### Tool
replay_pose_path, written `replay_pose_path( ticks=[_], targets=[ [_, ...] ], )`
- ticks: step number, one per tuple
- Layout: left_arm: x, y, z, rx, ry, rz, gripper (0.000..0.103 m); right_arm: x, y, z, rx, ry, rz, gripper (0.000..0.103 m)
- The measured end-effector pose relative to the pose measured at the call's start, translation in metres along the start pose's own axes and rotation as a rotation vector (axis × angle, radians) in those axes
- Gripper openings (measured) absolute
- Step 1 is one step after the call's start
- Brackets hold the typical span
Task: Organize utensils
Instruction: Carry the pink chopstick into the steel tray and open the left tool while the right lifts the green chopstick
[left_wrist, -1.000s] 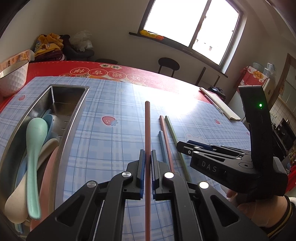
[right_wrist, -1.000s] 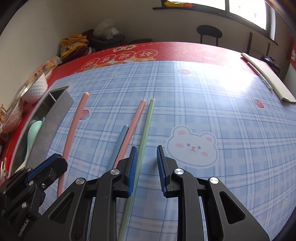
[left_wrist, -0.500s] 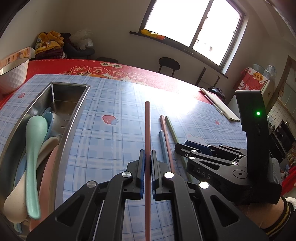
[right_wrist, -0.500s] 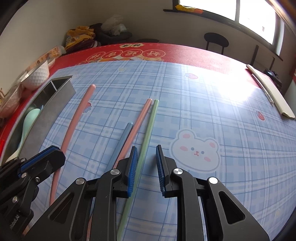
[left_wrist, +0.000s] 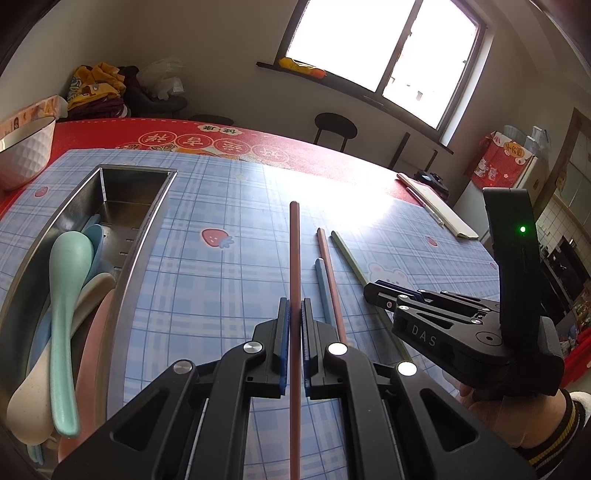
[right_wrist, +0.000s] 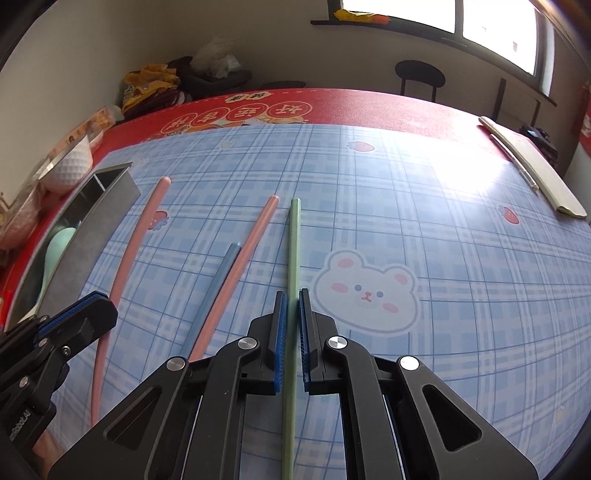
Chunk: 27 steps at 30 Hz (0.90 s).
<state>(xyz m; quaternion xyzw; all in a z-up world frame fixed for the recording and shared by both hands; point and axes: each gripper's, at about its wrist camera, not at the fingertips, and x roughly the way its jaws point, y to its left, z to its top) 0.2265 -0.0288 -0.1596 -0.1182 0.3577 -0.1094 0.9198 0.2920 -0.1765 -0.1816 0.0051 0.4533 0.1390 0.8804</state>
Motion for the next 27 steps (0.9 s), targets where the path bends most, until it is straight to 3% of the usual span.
replay_pose_path(
  ticks=[8,12,15,27],
  targets=[
    [0.0,-0.001,-0.002,-0.004,0.003,-0.01,0.006,-0.019,-0.021,-0.007,0.139,-0.077,0.133,0.006],
    [0.001,0.0,-0.002,-0.012,0.006,-0.021,0.006,-0.024,-0.027,-0.007,0.268,-0.129,0.288,0.006],
    [0.0,-0.002,-0.002,-0.003,0.0,-0.028,0.006,-0.022,-0.017,-0.005,0.264,-0.172,0.312,0.006],
    [-0.003,-0.006,0.0,0.01,-0.01,-0.029,0.006,-0.019,-0.03,-0.011,0.307,-0.179,0.429,0.006]
  ],
)
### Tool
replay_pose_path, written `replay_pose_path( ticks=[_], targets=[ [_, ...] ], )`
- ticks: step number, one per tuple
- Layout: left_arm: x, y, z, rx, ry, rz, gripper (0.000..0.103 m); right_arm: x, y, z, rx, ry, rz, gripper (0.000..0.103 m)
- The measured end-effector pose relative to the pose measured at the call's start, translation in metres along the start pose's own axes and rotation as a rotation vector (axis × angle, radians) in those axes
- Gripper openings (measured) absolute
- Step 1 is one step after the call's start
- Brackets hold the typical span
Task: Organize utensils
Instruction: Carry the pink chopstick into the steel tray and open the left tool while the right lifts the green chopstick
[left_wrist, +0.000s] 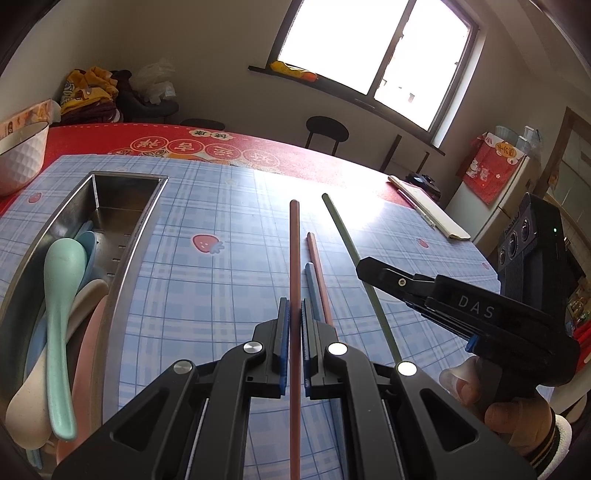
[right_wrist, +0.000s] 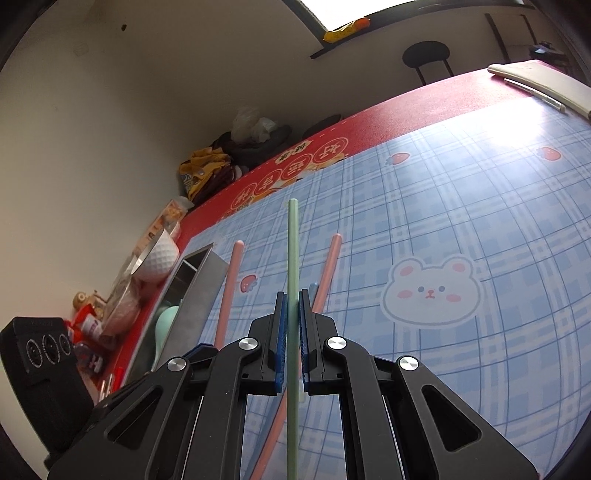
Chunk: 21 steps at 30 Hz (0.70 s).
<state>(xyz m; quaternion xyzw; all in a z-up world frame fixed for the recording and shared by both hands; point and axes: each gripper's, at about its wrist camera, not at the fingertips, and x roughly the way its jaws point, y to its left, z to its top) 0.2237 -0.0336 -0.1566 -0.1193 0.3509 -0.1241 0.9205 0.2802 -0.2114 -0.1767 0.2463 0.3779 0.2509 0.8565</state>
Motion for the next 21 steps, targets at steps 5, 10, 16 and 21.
replay_pose_path(
  ticks=[5,10,16,21],
  targets=[
    [-0.001,0.012,0.004,-0.103,0.077,-0.058,0.006,0.0,-0.003,-0.001,0.022,0.0,0.006,0.006],
    [-0.026,0.014,0.015,-0.103,0.073,-0.093,0.006,-0.002,-0.006,-0.001,0.035,-0.007,0.004,0.006],
    [-0.068,0.037,0.033,-0.08,0.031,-0.042,0.006,-0.004,-0.012,-0.002,0.047,-0.004,0.007,0.006],
    [-0.097,0.073,0.04,-0.084,0.018,0.063,0.006,-0.003,-0.012,-0.001,0.046,-0.002,0.008,0.006]
  ],
)
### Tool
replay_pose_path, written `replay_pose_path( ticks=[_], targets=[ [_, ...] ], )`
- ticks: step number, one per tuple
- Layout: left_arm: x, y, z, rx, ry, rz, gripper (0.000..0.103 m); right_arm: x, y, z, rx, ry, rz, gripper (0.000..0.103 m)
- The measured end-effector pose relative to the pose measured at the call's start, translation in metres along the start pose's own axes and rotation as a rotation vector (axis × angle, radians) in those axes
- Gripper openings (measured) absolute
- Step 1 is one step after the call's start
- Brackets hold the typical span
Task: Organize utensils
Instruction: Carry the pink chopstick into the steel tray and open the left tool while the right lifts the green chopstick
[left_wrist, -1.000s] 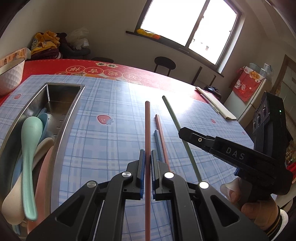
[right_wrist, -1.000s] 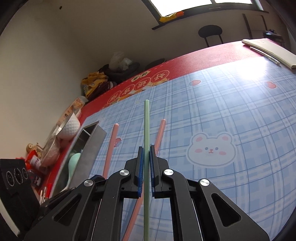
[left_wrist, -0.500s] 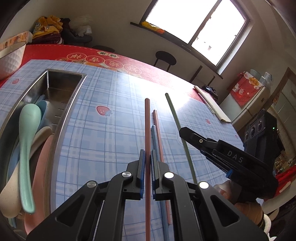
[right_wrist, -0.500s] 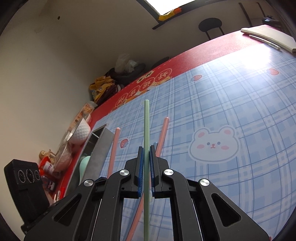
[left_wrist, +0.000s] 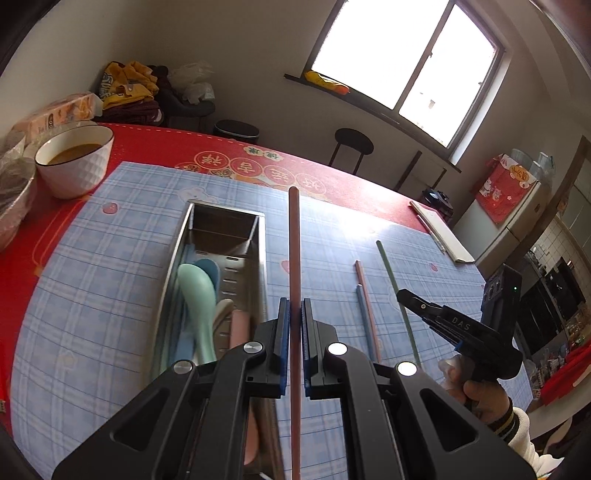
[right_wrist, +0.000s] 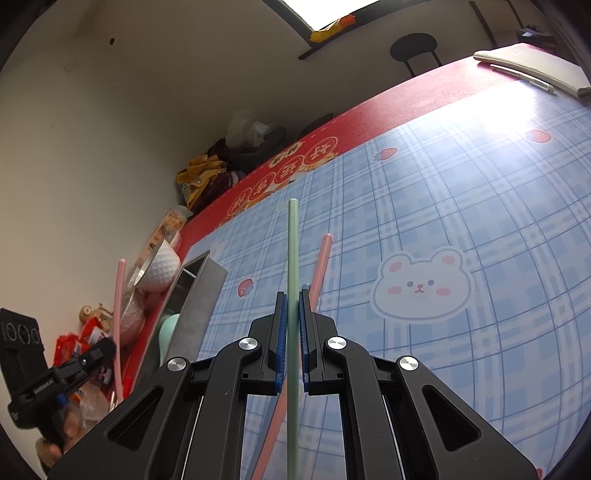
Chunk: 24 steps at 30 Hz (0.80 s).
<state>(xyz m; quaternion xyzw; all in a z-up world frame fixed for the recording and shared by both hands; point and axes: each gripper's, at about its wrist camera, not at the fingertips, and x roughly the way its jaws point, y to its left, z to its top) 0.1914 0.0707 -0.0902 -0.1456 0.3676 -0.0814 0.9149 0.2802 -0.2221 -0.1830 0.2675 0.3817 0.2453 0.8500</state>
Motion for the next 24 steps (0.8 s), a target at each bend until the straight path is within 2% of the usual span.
replay_pose_path(
  ticks=[3,8,15,24],
  targets=[
    [-0.003,0.02,0.004,0.01,0.009,0.076,0.006,0.001,0.001,-0.001,-0.006,0.001,-0.001,0.006],
    [0.007,0.037,0.008,0.05,0.049,0.159,0.006,0.001,0.0,-0.001,0.004,0.002,0.0,0.006],
    [0.035,0.04,0.004,0.118,0.105,0.244,0.006,0.002,0.0,-0.001,0.006,0.005,0.003,0.006],
    [0.053,0.046,0.011,0.158,0.143,0.302,0.006,0.003,0.001,-0.002,0.008,0.01,0.005,0.006]
  ],
)
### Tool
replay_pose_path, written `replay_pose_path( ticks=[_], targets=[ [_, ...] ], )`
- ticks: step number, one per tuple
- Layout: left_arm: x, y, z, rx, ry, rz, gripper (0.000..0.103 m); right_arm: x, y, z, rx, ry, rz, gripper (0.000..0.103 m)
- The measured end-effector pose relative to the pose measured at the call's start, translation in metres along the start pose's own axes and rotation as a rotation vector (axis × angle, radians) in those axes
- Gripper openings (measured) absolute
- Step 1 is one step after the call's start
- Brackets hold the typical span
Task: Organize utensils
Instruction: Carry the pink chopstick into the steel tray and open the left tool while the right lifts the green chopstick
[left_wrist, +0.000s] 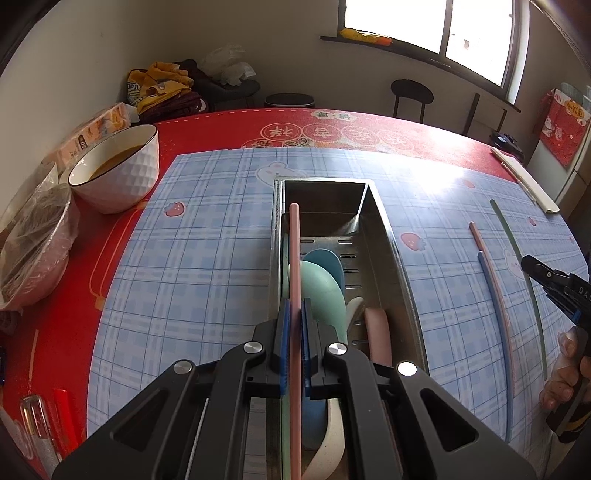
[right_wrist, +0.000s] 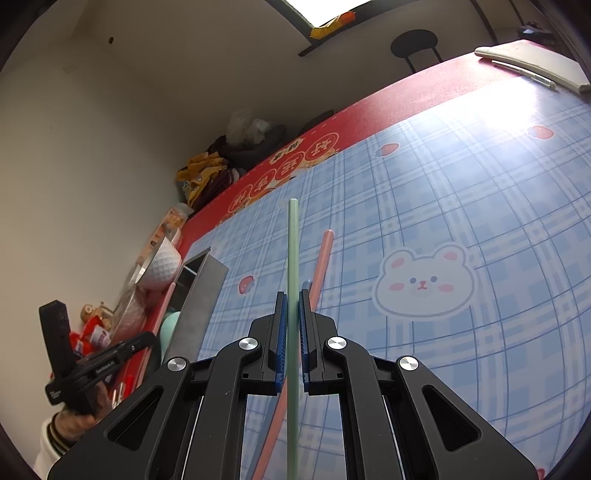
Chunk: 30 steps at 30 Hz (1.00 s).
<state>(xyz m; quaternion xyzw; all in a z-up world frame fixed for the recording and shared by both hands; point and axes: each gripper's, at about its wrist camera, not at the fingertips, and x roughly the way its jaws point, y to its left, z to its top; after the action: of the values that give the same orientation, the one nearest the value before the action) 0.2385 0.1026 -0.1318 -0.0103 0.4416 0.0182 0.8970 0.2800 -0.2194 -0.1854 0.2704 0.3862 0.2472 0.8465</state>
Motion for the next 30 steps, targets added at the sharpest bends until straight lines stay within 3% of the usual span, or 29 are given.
replay_pose_path(
  ticks=[7,16,30],
  targets=[
    [0.011,-0.006,0.002,0.037,0.035,0.025,0.006,0.0,0.0,0.0,0.002,0.002,0.0,0.006],
    [0.02,-0.016,-0.005,0.077,0.101,-0.027,0.006,0.001,0.001,-0.001,0.002,0.002,0.001,0.006],
    [-0.025,-0.018,-0.004,0.081,-0.022,-0.079,0.007,-0.001,0.004,-0.003,0.017,0.011,0.023,0.006]
  ],
)
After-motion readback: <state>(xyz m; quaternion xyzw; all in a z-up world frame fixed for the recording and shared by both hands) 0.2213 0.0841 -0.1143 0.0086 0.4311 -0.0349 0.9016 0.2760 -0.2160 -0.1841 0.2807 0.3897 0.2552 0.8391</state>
